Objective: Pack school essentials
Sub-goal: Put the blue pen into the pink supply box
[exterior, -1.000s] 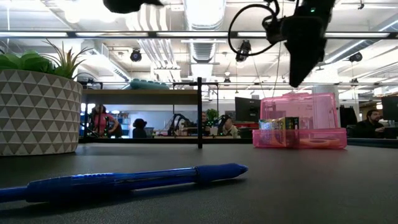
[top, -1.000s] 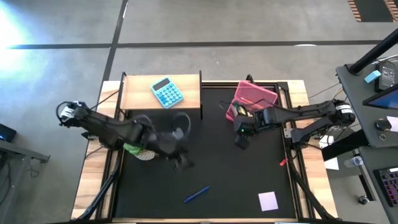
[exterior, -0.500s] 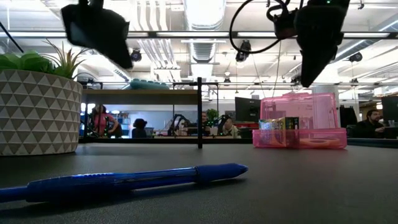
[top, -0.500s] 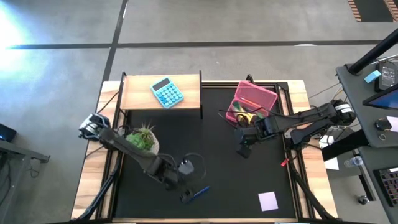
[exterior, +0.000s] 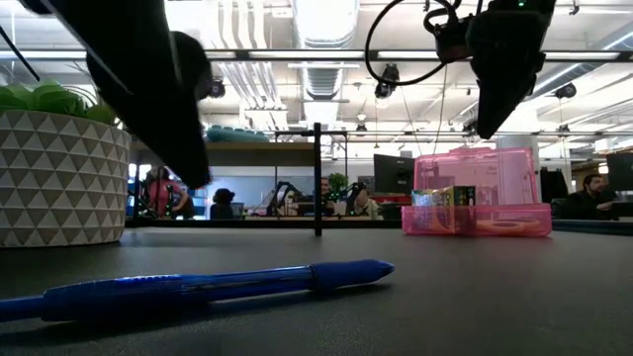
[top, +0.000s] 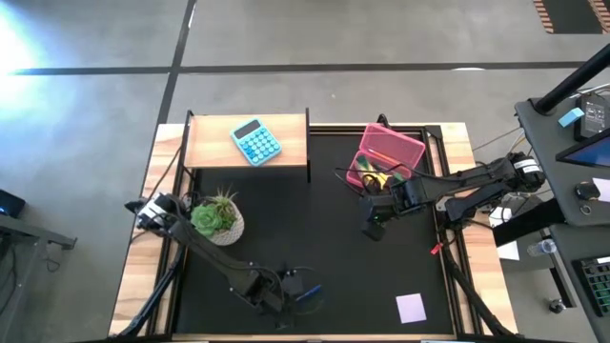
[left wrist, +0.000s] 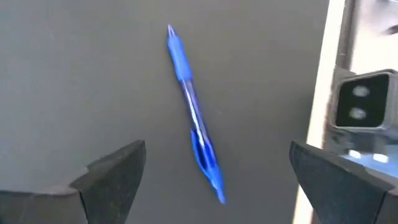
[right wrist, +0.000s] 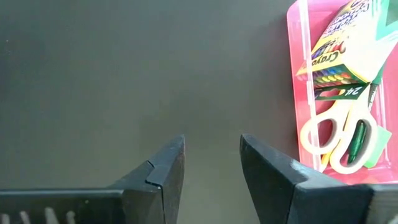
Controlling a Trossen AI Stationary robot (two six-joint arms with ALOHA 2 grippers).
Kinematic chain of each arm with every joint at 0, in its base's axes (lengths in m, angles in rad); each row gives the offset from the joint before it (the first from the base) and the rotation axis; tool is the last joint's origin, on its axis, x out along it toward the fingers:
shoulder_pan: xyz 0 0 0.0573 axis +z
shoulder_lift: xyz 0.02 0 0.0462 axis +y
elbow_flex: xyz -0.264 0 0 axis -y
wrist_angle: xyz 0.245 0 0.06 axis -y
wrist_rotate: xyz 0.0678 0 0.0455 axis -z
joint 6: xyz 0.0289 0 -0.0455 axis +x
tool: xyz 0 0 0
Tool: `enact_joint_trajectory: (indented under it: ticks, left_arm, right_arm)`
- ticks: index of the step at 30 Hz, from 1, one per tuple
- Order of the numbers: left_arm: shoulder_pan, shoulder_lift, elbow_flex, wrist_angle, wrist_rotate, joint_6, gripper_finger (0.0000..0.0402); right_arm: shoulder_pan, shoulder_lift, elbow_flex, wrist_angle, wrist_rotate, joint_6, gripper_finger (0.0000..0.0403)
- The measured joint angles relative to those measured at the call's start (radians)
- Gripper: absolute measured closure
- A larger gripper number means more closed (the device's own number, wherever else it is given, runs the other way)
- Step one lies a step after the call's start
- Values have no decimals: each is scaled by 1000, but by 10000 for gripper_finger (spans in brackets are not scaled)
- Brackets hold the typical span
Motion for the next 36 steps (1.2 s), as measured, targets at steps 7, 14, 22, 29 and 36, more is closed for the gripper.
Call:
enact_joint_trajectory:
  ticks: [7,14,22,29,36]
  left_arm:
    - [-39,35,10,2,-105,129,22]
    - [-56,45,8,1,-159,124,22]
    - [-56,64,6,-4,-197,72,22]
    - [-58,109,13,-5,-186,73,22]
    - [-60,131,11,-42,-184,72,22]
  right_arm:
    - [0,0,-3,3,1,0,258]
    - [0,0,-15,5,24,0,261]
    - [0,0,-63,14,25,11,263]
    - [2,0,-84,16,24,25,265]
    - [2,0,-84,17,25,25,267]
